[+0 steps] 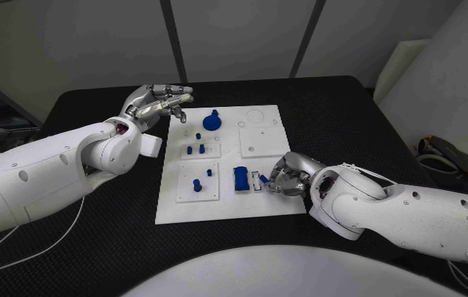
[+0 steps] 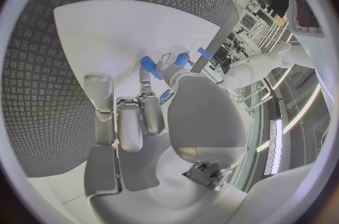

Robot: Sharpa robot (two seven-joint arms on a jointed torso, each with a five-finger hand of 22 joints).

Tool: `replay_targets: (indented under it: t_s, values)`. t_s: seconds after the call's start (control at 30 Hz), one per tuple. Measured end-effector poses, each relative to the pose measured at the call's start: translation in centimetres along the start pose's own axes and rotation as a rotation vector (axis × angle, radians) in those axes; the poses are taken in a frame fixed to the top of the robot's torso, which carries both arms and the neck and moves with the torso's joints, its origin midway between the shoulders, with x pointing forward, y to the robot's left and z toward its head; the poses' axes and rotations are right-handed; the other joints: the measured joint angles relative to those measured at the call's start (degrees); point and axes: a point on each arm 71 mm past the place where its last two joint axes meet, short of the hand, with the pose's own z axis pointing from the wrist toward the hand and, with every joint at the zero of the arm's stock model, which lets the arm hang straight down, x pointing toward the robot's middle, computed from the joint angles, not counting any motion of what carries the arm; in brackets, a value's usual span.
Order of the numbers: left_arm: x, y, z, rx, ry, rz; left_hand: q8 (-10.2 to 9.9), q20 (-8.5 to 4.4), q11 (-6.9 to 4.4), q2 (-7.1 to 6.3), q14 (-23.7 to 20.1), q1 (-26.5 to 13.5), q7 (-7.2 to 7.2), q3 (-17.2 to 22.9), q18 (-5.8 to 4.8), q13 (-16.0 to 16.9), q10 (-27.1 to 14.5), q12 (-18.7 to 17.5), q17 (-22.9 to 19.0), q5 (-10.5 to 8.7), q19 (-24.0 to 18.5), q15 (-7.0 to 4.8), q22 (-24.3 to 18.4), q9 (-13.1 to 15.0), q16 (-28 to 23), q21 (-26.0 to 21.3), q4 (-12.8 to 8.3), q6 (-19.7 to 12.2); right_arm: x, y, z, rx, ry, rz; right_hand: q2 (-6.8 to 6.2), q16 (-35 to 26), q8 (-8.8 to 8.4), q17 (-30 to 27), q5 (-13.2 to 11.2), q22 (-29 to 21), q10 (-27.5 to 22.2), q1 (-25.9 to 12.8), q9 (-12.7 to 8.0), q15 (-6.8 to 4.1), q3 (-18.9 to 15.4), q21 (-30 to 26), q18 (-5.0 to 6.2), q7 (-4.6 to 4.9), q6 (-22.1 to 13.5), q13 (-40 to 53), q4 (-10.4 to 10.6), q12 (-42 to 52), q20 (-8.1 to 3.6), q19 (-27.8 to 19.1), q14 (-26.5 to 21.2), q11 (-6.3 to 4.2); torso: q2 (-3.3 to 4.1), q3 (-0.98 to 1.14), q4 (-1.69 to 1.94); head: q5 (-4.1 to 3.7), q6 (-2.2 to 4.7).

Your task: Assemble the parts on the task board

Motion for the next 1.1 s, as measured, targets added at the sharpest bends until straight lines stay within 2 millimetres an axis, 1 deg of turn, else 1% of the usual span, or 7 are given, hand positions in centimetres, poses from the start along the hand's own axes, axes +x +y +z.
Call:
replay_targets:
  t_s: [0.13, 0.27, 0.67, 0.77, 0.9, 0.97, 1.1]
  values:
    - [0.0, 0.0, 0.0, 0.0, 0.001, 0.0, 0.0, 0.0, 0.0, 0.0, 0.0, 0.0, 0.0, 0.0, 0.0, 0.0, 0.0, 0.0, 0.0, 0.0, 0.0, 0.0, 0.0, 0.0, 0.0, 0.0, 0.0, 0.0, 0.3, 0.3, 0.4, -0.003, 0.006, 0.017, -0.13, 0.0, -0.01, 0.0, 0.7, 0.0, 0.0, -1.0, 0.1, 0.0, 1.4, 0.0, 0.0, 0.0, 0.0, 0.0, -1.4, 0.2, 0.0, 0.0, 0.0, 0.0, 0.0, 0.03, 0.0, 0.15, -0.01]
    - [0.1, 0.0, 0.0, 0.0, 0.002, -0.001, 0.0, 0.0, 0.0, 0.0, 0.0, 0.0, 0.0, -0.2, 0.01, 0.0, 0.0, 0.0, -0.1, 0.0, 0.0, 0.0, 0.0, 0.0, 0.0, 0.0, -0.2, 0.0, 0.4, 0.4, 0.8, 0.0, 0.01, 0.032, -0.13, 0.0, -0.02, 0.0, 1.8, 0.1, 0.0, -2.4, 0.5, 0.0, 1.5, 0.0, 0.0, 0.0, 0.0, 0.0, -1.5, 0.2, 0.0, 0.0, 0.0, 0.0, 0.01, 0.04, -0.01, 0.24, -0.01]
    - [0.1, 0.0, 0.0, 0.0, 0.004, -0.002, 0.0, 0.0, 0.0, 0.0, 0.0, 0.0, 0.0, -0.3, 0.01, 0.0, 0.0, 0.0, -0.1, 0.0, 0.0, 0.0, 0.0, 0.0, 0.2, 0.0, 0.0, 0.0, 0.6, 0.7, 1.2, 0.002, 0.015, 0.064, -0.12, 0.2, 0.16, 0.0, 4.2, 0.1, 0.0, -6.2, 0.8, 0.0, -1.6, 0.0, 0.0, -0.79, 0.8, 0.0, 1.6, 0.5, 0.0, 0.0, 0.0, -0.01, 0.03, 0.04, -0.08, 0.38, -0.14]
    - [0.1, 0.0, 0.0, 0.0, 0.004, -0.002, 0.0, 0.0, 0.0, 0.0, 0.0, 0.0, 0.0, -0.3, 0.0, 0.0, 0.0, 0.0, -0.1, 0.0, 0.0, 0.0, 0.0, 0.0, 0.2, 0.0, 0.0, 0.0, 0.7, 0.9, 1.3, -0.001, 0.018, 0.07, -0.64, 0.2, 0.16, 0.0, 8.2, 0.1, 0.0, -7.4, 0.8, 0.0, -3.4, 0.0, 0.0, -0.89, 0.9, 0.0, 2.5, 0.5, 0.22, 0.2, 0.0, -0.01, 0.0, 0.04, -0.08, 0.43, -0.2]
    - [0.1, 0.0, 0.0, -0.001, 0.004, -0.002, 0.0, 0.0, 0.0, 0.0, 0.0, 0.0, 0.0, -0.3, 0.0, 0.0, 0.0, 0.0, -0.1, 0.0, 0.0, 0.0, 0.0, 0.0, 0.2, 0.0, 0.0, 0.0, 0.8, 1.0, 1.3, -0.002, 0.022, 0.076, -1.0, 0.2, 0.1, 0.0, 16.0, 0.1, 0.0, -8.4, 1.2, 0.0, -7.9, 0.0, -0.01, -0.86, 0.9, 0.0, 3.4, 0.5, 0.01, 0.4, 0.0, -0.01, 0.0, 0.02, -0.08, 0.51, -0.26]
    - [0.1, 0.0, 0.0, -0.001, 0.004, -0.002, 0.0, 0.0, 0.0, 0.0, 0.0, 0.0, 0.0, -0.3, 0.0, 0.0, 0.0, 0.0, -0.1, 0.0, 0.0, 0.0, 0.0, 0.0, 0.2, 0.0, 0.0, 0.0, 0.8, 0.9, 1.3, -0.001, 0.021, 0.078, -0.7, 0.2, 0.1, 0.0, 18.0, 0.1, 0.0, -8.7, 1.2, 0.0, -9.5, 0.0, 0.0, -0.86, 0.9, 0.0, 3.6, 0.5, 0.01, 0.4, 0.0, -0.01, -0.01, 0.02, -0.08, 0.52, -0.27]
    - [0.1, 0.0, 0.0, -0.001, 0.005, -0.002, 0.0, 0.0, 0.0, 0.0, 0.0, 0.0, 0.0, -0.3, 0.0, 0.0, 0.0, 0.0, -0.1, 0.0, 0.0, 0.0, 0.0, 0.0, 0.2, 0.0, 0.0, 0.0, 0.8, 0.9, 1.4, -0.001, 0.02, 0.082, -0.7, 0.2, -0.07, 0.0, 19.3, 0.1, 0.0, -8.7, 1.3, 0.0, -11.6, 0.0, 0.0, -0.86, 0.9, 0.0, 3.8, 0.5, 0.01, 0.4, 0.0, -0.01, -0.02, 0.01, -0.08, 0.54, -0.26]
